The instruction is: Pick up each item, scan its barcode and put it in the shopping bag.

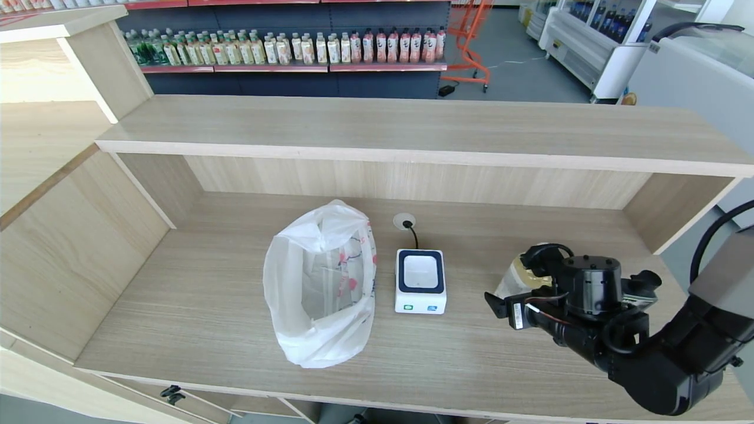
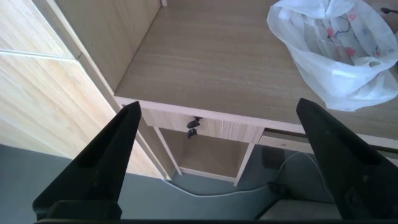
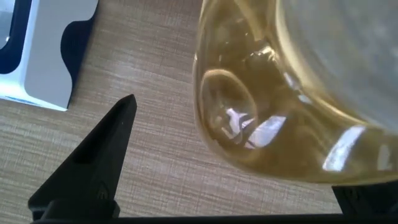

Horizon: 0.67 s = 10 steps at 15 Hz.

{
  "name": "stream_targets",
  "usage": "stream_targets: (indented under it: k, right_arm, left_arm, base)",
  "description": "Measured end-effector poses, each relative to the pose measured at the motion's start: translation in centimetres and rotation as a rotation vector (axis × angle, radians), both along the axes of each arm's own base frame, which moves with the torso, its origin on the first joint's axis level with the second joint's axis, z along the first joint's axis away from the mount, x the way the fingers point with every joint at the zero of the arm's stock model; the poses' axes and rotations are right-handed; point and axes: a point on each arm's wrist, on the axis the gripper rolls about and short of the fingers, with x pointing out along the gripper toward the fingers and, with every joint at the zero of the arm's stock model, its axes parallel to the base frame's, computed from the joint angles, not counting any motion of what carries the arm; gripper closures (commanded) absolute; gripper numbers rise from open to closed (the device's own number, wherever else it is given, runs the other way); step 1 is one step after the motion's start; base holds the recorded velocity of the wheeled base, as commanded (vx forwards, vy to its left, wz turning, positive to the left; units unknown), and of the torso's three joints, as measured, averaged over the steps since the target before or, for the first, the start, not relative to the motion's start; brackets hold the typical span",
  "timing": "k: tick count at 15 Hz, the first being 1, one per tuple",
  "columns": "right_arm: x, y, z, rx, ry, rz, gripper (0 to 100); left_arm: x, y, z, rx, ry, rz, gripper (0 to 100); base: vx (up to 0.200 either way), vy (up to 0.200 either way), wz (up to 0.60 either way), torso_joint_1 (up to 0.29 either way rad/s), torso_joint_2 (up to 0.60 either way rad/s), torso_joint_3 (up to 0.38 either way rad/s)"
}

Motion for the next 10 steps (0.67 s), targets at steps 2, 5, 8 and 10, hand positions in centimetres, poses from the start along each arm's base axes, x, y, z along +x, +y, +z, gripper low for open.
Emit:
stream_targets:
  k: [2,5,8,10]
  right_arm:
    - [0.7,0.2,-0.2,-0.018,-0.033,0.012,0]
    - [1.3,0.5,-0.5,-0.031,-0.052,0.021,0]
    - [1.8,0.7,-0.3,-0.082,-0.081,0.045,0]
    - [2.0,0.8,-0.2,-0.082,-0.111,0.048,0]
  left_arm:
    - [0.0,0.0,0.0,0.0,0.0,0.0,0]
    - [0.0,0.0,0.0,0.0,0.0,0.0,0]
    - [0.0,0.0,0.0,0.0,0.0,0.0,0]
    - [0.0,0.0,0.0,0.0,0.0,0.0,0]
  base:
    - [0.0,0.0,0.0,0.0,0.0,0.0]
    - [0.0,0.0,0.0,0.0,0.0,0.0]
    - [0.0,0.0,0.0,0.0,0.0,0.0]
    - [0.0,0.0,0.0,0.0,0.0,0.0]
